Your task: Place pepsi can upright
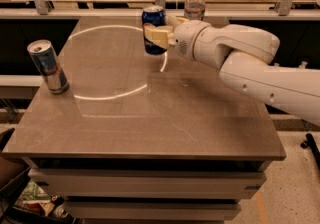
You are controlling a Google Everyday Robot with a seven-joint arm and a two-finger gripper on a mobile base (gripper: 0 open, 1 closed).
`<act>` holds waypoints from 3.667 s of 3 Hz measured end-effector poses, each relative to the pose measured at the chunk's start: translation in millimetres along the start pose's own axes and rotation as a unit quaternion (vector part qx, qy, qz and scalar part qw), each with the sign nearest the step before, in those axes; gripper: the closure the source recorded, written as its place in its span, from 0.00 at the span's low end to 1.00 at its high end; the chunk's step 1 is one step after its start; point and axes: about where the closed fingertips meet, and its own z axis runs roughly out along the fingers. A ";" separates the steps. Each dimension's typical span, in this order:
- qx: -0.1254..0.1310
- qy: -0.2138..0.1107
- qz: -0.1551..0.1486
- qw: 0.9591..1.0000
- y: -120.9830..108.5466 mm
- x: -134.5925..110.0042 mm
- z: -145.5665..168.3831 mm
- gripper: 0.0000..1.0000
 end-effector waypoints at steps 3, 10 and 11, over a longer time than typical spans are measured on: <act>-0.005 0.018 0.010 1.000 31.2 30.7 5.7 1.00; -0.001 -0.018 0.031 0.999 39.1 53.7 15.8 0.38; -0.002 -0.020 0.029 0.999 41.1 51.0 16.6 0.15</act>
Offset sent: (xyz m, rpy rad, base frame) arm -0.0239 0.0293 -0.0420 -0.0109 0.0472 0.0053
